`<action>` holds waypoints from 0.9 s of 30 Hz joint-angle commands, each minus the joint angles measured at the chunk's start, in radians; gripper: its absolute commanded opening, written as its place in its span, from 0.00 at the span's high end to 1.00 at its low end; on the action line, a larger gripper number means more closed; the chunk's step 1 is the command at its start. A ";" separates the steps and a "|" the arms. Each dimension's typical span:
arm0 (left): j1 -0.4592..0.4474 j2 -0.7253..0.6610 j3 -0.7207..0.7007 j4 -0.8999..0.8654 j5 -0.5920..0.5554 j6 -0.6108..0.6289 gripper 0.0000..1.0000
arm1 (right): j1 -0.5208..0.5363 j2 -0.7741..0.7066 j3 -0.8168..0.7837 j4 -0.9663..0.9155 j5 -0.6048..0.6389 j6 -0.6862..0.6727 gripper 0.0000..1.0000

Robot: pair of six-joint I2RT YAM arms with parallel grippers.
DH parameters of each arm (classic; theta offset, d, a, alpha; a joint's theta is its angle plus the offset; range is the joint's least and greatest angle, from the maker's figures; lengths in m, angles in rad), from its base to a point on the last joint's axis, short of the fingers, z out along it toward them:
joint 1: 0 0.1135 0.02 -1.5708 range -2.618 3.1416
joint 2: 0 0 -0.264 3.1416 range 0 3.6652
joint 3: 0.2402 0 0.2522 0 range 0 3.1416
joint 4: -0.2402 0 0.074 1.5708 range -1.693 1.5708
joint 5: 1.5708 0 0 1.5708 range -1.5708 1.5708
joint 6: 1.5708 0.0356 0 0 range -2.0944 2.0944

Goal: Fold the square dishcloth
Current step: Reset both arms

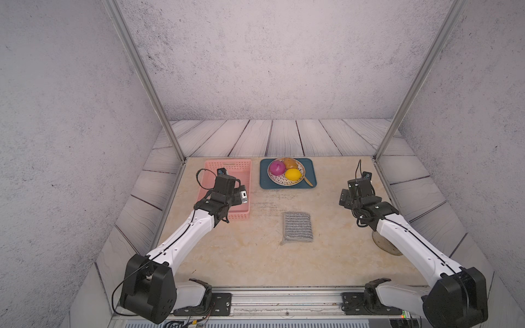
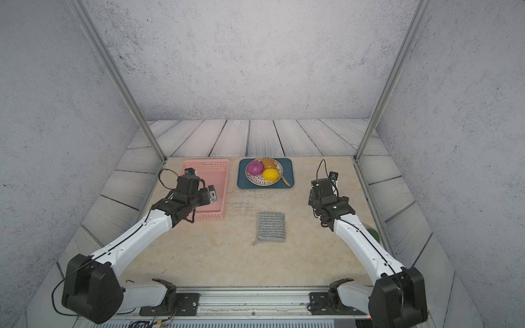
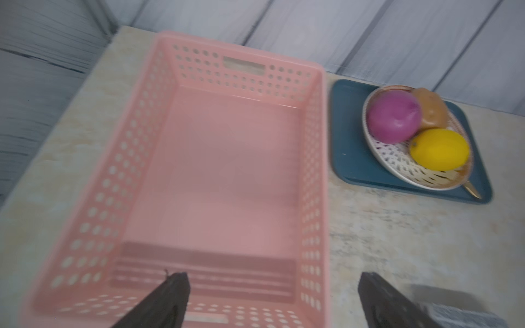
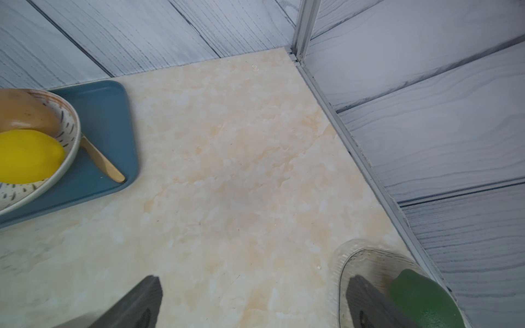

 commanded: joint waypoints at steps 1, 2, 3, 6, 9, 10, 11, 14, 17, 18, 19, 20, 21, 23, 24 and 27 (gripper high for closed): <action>0.074 -0.025 -0.048 0.079 -0.105 0.072 0.00 | -0.012 0.015 -0.042 0.131 0.096 -0.065 0.01; 0.097 -0.028 -0.064 0.105 -0.112 0.088 0.00 | -0.018 0.020 -0.055 0.161 0.104 -0.079 0.01; 0.120 -0.032 -0.081 0.130 -0.116 0.106 0.00 | -0.023 0.025 -0.068 0.188 0.111 -0.089 0.01; 0.186 -0.044 -0.141 0.229 -0.105 0.169 0.00 | -0.046 0.038 -0.109 0.264 0.125 -0.114 0.01; 0.251 -0.057 -0.203 0.332 -0.090 0.201 0.00 | -0.075 0.037 -0.171 0.377 0.115 -0.137 0.01; 0.273 -0.060 -0.222 0.360 -0.076 0.205 0.00 | -0.084 0.035 -0.192 0.414 0.098 -0.143 0.01; 0.297 -0.062 -0.240 0.388 -0.050 0.210 0.00 | -0.096 0.034 -0.211 0.442 0.077 -0.147 0.01; 0.353 -0.058 -0.285 0.472 0.033 0.234 0.00 | -0.129 0.043 -0.248 0.502 0.037 -0.143 0.01; 0.385 -0.033 -0.317 0.533 0.082 0.257 0.00 | -0.161 0.065 -0.282 0.572 -0.002 -0.161 0.01; 0.392 -0.022 -0.324 0.550 0.097 0.268 0.00 | -0.170 0.073 -0.299 0.604 -0.024 -0.174 0.01; 0.394 -0.010 -0.331 0.568 0.107 0.281 0.00 | -0.175 0.082 -0.318 0.646 -0.035 -0.185 0.01; 0.394 0.003 -0.339 0.586 0.119 0.292 0.00 | -0.181 0.090 -0.337 0.691 -0.045 -0.195 0.01; 0.396 0.016 -0.349 0.610 0.133 0.305 0.00 | -0.187 0.100 -0.358 0.735 -0.061 -0.205 0.01; 0.396 0.046 -0.385 0.691 0.167 0.330 0.00 | -0.203 0.124 -0.400 0.842 -0.095 -0.222 0.01; 0.394 0.059 -0.403 0.735 0.181 0.341 0.00 | -0.211 0.137 -0.411 0.875 -0.111 -0.232 0.01; 0.395 0.096 -0.439 0.831 0.210 0.362 0.00 | -0.226 0.172 -0.427 0.948 -0.122 -0.244 0.01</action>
